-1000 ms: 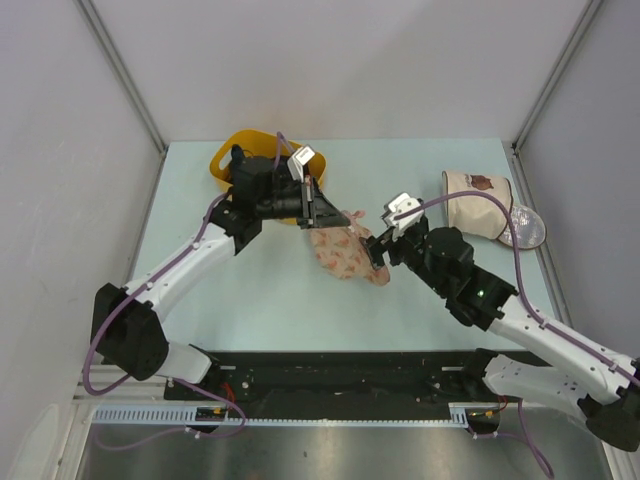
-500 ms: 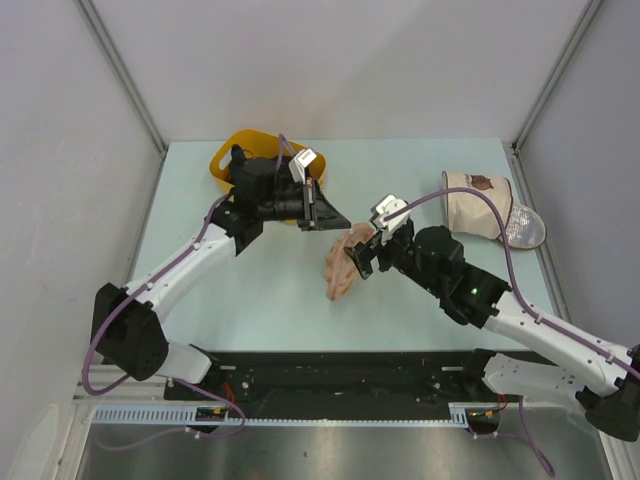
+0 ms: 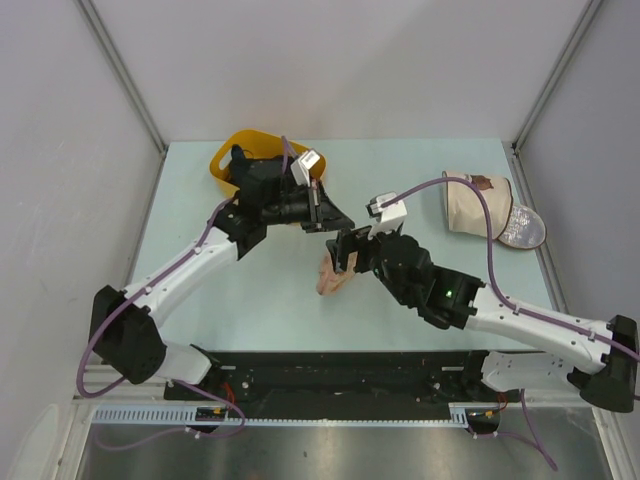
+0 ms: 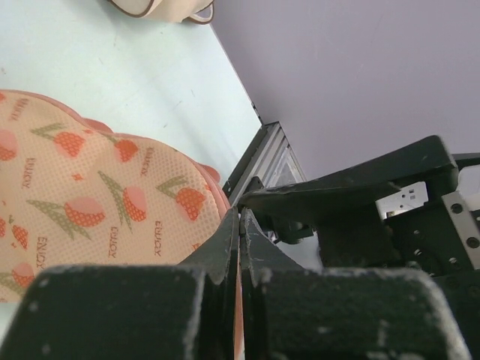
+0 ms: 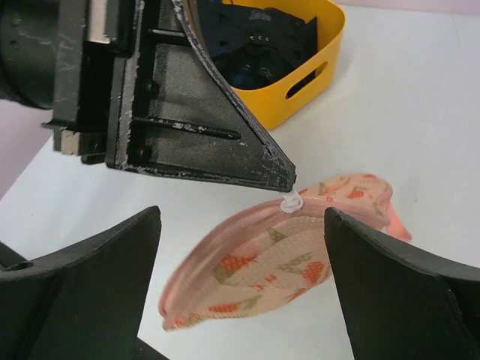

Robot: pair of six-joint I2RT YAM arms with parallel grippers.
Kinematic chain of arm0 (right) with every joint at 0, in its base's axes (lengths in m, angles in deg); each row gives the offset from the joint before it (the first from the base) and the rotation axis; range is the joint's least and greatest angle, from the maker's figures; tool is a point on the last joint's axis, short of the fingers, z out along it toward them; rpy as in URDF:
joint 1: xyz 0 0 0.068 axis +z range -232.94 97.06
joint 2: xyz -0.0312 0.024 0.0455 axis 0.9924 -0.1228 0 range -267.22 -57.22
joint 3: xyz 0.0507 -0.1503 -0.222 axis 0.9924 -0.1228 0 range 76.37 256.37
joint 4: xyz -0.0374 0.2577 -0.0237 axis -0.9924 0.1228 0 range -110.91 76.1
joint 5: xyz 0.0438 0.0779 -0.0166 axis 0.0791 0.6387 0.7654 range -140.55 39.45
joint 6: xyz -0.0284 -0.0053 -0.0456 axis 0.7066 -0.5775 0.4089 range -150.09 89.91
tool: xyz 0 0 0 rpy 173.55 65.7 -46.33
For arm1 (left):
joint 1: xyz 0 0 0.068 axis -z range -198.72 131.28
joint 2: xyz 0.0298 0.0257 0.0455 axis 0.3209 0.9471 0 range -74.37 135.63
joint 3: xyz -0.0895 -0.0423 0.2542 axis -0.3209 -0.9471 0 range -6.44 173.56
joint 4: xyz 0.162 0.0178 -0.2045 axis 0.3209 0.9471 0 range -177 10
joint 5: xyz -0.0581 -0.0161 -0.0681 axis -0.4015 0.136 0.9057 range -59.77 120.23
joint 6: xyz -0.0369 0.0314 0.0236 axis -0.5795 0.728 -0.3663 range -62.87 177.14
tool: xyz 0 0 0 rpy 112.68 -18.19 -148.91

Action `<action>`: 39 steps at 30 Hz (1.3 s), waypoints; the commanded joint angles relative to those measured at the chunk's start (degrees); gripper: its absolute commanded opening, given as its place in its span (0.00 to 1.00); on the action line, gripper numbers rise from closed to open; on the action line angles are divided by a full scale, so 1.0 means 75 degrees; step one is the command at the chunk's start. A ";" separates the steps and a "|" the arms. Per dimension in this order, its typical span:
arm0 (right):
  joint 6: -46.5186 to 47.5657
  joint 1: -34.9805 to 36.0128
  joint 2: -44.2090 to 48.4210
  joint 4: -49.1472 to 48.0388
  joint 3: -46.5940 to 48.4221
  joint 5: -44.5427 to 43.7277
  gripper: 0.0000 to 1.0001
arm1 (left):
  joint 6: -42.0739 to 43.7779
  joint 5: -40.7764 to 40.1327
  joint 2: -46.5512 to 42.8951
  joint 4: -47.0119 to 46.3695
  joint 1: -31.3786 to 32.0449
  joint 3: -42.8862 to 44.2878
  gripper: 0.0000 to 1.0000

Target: Unzip the laundry bag and remove the bra

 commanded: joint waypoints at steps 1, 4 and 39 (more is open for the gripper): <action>-0.0930 0.0271 -0.0145 -0.0223 0.0246 -0.1381 0.94 | 0.0181 -0.0296 -0.0297 -0.0015 0.0221 0.0125 0.01; -0.1095 0.0447 -0.0344 -0.0188 0.0246 -0.2211 0.95 | 0.0158 -0.0284 -0.0261 -0.0027 0.0315 0.0113 0.00; 0.2972 -0.0711 0.3088 -0.0399 -0.1979 0.1147 0.00 | 0.0533 -0.0531 0.0067 0.0395 -0.0774 0.0125 0.00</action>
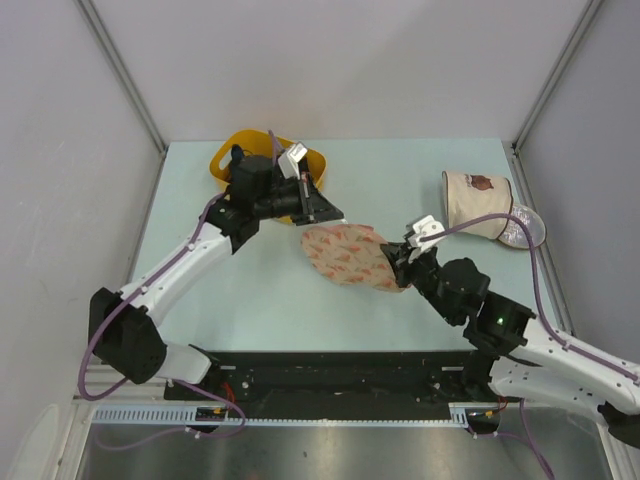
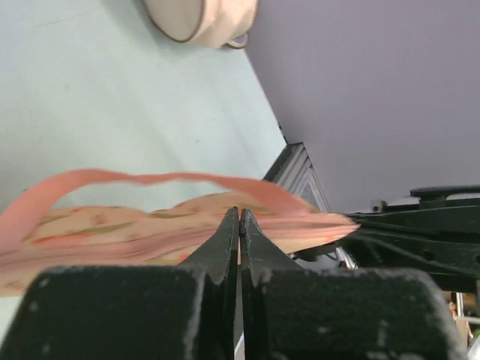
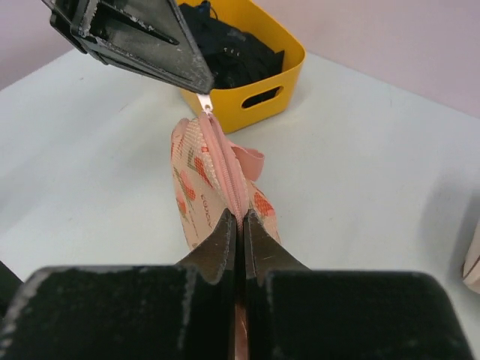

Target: Unzip the laundry bag and remove the bra

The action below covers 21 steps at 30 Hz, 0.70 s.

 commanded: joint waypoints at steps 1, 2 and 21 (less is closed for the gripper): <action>0.0346 -0.0461 0.0839 -0.0256 -0.0348 0.0413 0.00 | 0.0168 0.0037 0.0119 -0.0275 -0.0486 -0.0355 0.00; 0.0240 -0.0578 0.0933 -0.0232 -0.0430 0.0343 0.00 | 0.0157 0.0038 0.0143 -0.0276 -0.0556 -0.0426 0.00; -0.2854 -0.1962 0.2856 -0.0350 -0.3197 -0.0888 0.00 | 0.0543 -0.0314 -0.0713 -0.0030 -0.1963 -0.1844 0.00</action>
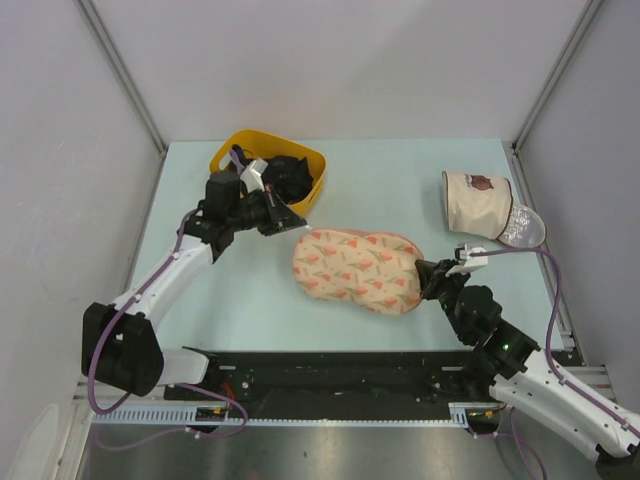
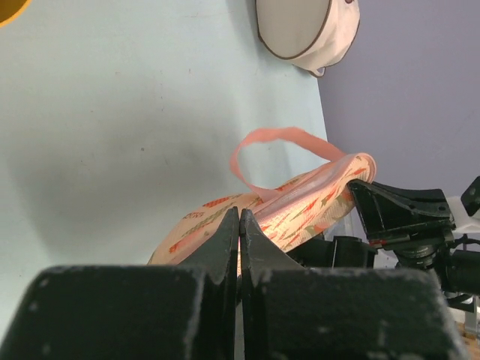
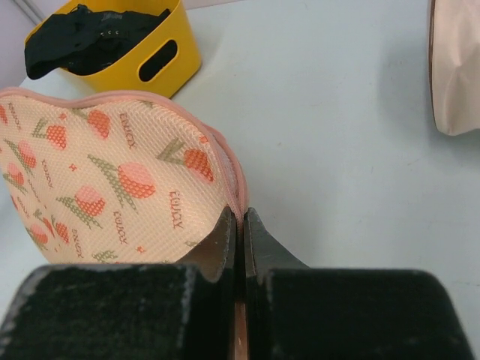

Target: Unzip the laundry bag and remove the bra

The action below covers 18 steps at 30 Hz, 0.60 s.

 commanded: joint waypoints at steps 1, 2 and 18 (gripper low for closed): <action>-0.0453 -0.0065 0.0099 -0.0049 -0.0005 -0.0486 0.00 | 0.0383 -0.0250 -0.0043 -0.0129 -0.0124 -0.0233 0.00; -0.0535 -0.0077 0.0088 0.0149 0.0006 -0.0486 0.00 | 0.0348 -0.0261 -0.0030 -0.0233 -0.0124 -0.0292 0.00; 0.2837 0.0133 -0.4292 -0.1467 0.3168 0.3050 0.93 | 0.1320 -0.0800 0.0017 0.0246 0.0860 0.0527 0.00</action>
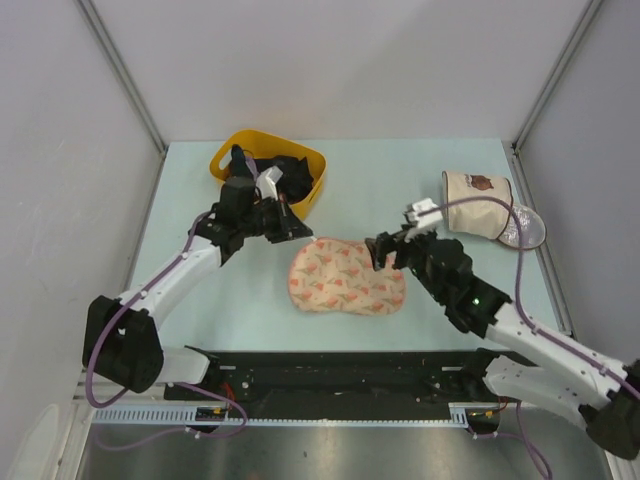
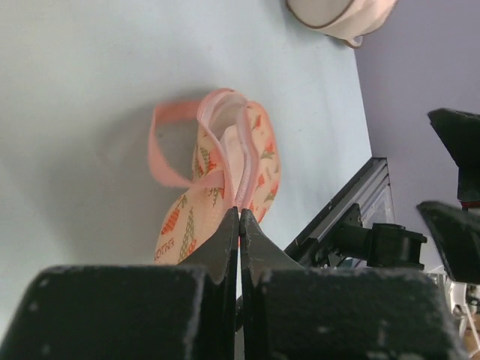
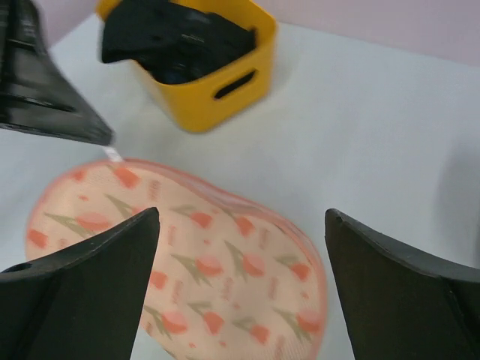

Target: Unzip the laundry bag and remove the bra

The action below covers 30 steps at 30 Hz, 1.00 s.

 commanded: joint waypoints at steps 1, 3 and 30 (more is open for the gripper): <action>0.1676 0.0276 -0.1792 -0.0462 0.1461 0.2041 0.93 | 0.0670 -0.0264 -0.0144 0.0048 0.0303 0.0839 0.00; 0.2285 0.0336 -0.2265 -0.0227 0.1803 0.2474 0.92 | 0.0729 -0.0253 -0.0202 0.0095 0.0315 0.1004 0.00; 0.2886 -0.0895 -0.5326 -0.0354 0.3504 0.7342 0.66 | 0.0847 0.0075 -0.0390 0.0201 0.0421 0.1508 0.00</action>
